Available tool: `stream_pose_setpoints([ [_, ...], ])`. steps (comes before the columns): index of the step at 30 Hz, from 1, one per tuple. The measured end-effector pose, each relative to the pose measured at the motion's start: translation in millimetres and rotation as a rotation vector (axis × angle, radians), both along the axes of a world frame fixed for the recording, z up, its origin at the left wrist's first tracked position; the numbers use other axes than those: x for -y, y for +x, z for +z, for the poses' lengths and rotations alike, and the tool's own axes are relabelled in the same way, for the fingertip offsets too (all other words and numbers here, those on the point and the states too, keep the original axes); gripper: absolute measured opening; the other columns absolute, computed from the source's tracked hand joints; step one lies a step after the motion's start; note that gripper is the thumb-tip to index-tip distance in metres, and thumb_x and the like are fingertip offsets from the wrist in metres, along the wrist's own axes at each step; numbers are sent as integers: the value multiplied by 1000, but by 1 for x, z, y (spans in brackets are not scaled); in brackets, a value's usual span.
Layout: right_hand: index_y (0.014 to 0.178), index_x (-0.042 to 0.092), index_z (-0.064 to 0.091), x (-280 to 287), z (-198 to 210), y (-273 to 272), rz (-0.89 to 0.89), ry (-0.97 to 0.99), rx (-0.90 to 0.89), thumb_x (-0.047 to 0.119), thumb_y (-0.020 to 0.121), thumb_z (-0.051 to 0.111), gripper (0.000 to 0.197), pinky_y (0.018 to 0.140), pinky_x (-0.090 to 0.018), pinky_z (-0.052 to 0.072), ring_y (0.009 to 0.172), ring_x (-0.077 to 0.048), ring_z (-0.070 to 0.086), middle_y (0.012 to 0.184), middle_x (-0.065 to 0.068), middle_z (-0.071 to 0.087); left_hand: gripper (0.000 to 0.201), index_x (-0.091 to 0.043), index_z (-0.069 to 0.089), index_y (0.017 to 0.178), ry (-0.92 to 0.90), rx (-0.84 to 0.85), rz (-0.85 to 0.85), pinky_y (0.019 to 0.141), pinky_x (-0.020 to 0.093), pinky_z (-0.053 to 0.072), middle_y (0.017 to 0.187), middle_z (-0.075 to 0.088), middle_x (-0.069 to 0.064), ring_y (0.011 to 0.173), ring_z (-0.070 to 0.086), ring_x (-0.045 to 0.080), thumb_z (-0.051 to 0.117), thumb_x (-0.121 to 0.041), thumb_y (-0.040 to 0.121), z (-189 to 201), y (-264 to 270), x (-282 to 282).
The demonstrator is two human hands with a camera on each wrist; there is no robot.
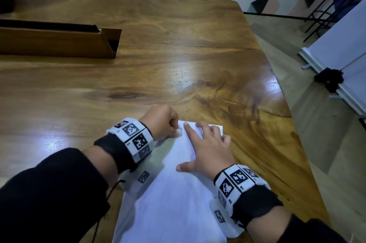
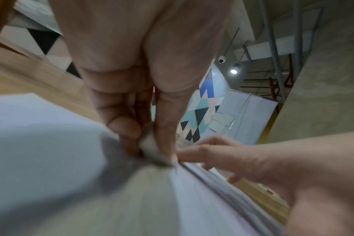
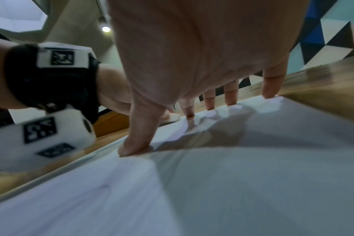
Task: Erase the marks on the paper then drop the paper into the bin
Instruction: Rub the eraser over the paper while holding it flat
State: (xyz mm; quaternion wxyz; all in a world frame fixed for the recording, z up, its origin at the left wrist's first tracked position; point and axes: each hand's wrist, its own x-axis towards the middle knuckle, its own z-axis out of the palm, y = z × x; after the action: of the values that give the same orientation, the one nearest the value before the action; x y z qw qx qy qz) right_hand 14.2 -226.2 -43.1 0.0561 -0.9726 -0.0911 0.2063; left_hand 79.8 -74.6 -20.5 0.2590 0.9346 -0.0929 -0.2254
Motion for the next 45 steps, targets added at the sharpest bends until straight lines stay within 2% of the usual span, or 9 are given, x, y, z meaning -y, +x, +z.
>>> stream_pose_setpoints([
  [6,149,41,1,-1,0,0,-8,-1,2,74,65,63,110,103,-42,18,136,-20,12,152,8,6,18,-8,70,76,-6,105,81,58,20,39,75,70,6,68,54,15,74,-25,72,1,5,6],
  [10,149,41,2,-1,0,1,-13,-1,-14,74,64,64,111,105,-42,17,136,-20,10,152,8,5,19,-9,70,73,54,-42,-24,42,10,32,60,58,-4,55,48,11,76,-26,69,0,-5,5],
  [14,149,40,2,-1,0,2,-12,-3,-13,73,64,64,111,103,-42,18,137,-21,10,153,7,6,17,-7,70,75,-1,95,110,60,22,37,78,70,9,71,54,17,73,-23,72,-1,-2,8],
  [18,149,40,2,-1,0,2,-16,-8,-32,74,63,65,112,103,-43,18,138,-21,9,154,7,5,18,-6,69,74,28,-27,19,45,16,36,71,66,5,59,51,12,75,-23,70,-1,-9,9],
  [27,149,40,2,-2,2,3,-21,-17,-40,74,63,65,112,102,-42,18,138,-20,8,153,8,4,18,-9,70,76,78,-7,-21,49,19,34,69,60,-1,68,52,16,76,-24,69,4,-7,5],
  [31,149,40,0,-2,2,2,-22,-20,-42,74,64,64,112,103,-42,17,139,-20,7,154,8,3,18,-9,67,73,25,134,79,64,23,38,79,70,8,75,58,22,73,-26,73,-2,-6,-1],
  [37,149,41,-1,-3,3,2,-22,-29,-51,75,63,64,112,103,-42,18,138,-20,7,153,8,3,18,-11,67,73,53,4,-25,43,7,33,61,55,-7,60,52,10,75,-26,70,-1,-9,-9],
  [41,149,41,-1,-2,3,3,-24,-31,-50,75,63,63,112,104,-42,18,138,-20,7,153,8,3,17,-15,58,67,38,110,45,62,24,35,65,52,-3,73,49,19,69,-25,76,-5,-13,-5],
  [45,149,41,0,-2,3,2,-21,-32,-47,75,63,64,112,103,-41,18,138,-20,7,153,8,3,18,-18,59,65,105,-93,-109,51,21,33,59,49,-10,61,46,12,75,-25,70,-1,-15,-12],
])
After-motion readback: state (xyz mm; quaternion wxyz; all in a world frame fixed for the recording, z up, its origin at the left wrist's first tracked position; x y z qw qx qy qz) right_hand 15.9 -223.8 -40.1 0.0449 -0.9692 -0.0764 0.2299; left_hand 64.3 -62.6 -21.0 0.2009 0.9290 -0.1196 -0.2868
